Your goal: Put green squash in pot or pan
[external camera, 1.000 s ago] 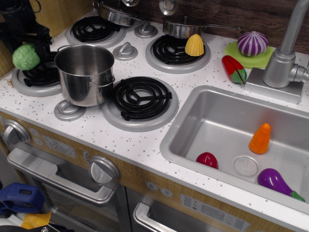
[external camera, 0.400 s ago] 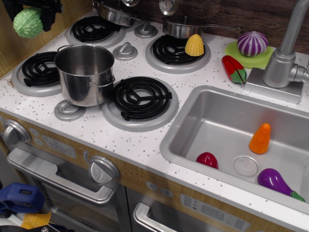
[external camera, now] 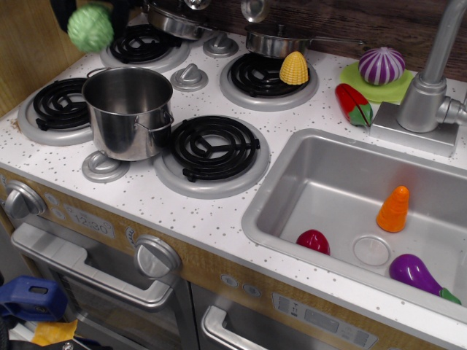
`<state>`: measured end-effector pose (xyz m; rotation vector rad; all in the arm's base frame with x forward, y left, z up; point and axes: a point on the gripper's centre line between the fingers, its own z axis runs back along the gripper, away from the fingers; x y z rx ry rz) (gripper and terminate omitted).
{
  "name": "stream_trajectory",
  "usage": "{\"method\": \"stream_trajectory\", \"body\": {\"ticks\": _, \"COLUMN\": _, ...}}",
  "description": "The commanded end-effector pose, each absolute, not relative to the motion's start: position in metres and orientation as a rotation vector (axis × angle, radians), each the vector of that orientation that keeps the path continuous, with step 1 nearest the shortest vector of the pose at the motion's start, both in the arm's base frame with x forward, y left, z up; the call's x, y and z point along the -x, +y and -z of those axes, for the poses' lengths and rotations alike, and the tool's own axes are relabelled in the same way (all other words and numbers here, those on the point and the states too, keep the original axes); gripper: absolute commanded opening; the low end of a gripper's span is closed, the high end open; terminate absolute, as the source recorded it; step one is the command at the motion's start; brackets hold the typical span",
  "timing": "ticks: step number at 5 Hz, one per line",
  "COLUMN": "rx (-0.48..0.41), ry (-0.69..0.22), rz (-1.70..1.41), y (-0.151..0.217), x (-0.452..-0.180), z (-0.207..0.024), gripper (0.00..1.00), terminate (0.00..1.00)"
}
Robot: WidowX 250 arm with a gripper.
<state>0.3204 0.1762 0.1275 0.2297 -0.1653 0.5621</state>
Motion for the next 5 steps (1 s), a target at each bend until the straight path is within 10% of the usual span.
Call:
{"method": "stream_trajectory", "body": {"ticks": 1, "rx": -0.192, "ry": -0.28, "rz": -0.644, "y": 0.15, "x": -0.307, "z": -0.136, "gripper": 0.0, "terminate": 0.0}}
{"method": "stream_trajectory", "body": {"ticks": 2, "rx": -0.17, "ry": -0.317, "rz": -0.656, "y": 0.15, "x": -0.304, "z": -0.126, "gripper": 1.0, "terminate": 0.0}}
{"method": "stream_trajectory", "body": {"ticks": 4, "rx": -0.17, "ry": -0.317, "rz": -0.656, "y": 0.15, "x": -0.304, "z": -0.126, "gripper": 1.0, "terminate": 0.0}}
{"method": "stream_trajectory", "body": {"ticks": 5, "rx": -0.17, "ry": -0.317, "rz": -0.656, "y": 0.15, "x": -0.304, "z": -0.126, "gripper": 1.0, "terminate": 1.0}}
